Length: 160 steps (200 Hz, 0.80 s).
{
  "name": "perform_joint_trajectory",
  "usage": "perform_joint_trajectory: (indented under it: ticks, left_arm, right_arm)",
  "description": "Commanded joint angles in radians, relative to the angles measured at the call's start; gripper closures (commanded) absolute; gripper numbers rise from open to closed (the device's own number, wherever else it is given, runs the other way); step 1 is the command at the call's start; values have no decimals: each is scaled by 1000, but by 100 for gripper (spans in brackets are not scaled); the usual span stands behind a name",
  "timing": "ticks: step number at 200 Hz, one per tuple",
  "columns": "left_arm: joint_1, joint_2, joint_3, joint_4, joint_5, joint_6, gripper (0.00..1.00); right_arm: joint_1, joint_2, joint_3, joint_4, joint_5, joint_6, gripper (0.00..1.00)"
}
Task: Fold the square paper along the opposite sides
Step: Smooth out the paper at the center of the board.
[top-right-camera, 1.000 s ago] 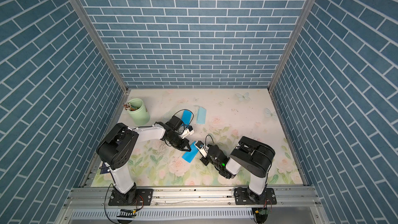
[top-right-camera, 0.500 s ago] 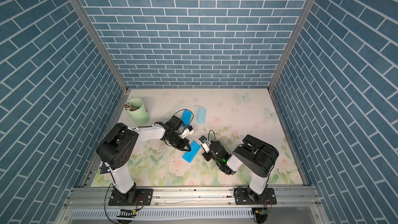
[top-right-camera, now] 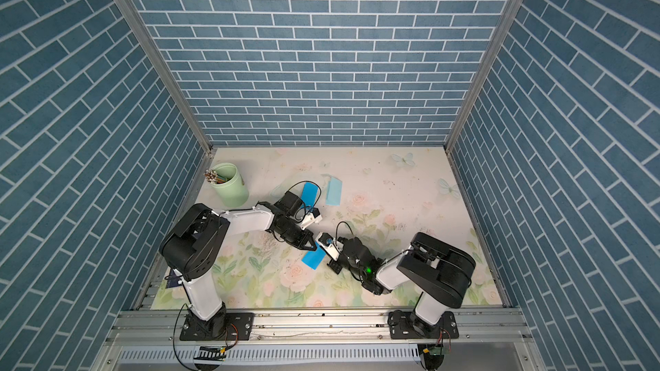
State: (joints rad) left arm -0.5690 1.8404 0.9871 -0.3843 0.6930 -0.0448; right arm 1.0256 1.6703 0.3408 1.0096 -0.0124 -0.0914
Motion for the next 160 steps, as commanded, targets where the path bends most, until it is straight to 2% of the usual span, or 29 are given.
perform_joint_trajectory:
  ticks: [1,41,86,160]
  left_arm:
    - [7,44,-21,-79,-104,27,100]
    - [5,78,9,-106,-111,40,100]
    - [4,109,49,-134,-125,58,100]
    - [9,125,70,-137,-177,63,100]
  right_arm:
    - [14,56,34,3,-13,-54,100]
    - [14,110,58,-12,-9,-92,100]
    - [14,174,96,-54,-7,-73,100]
    - [29,149,52,-166,42,-26,100]
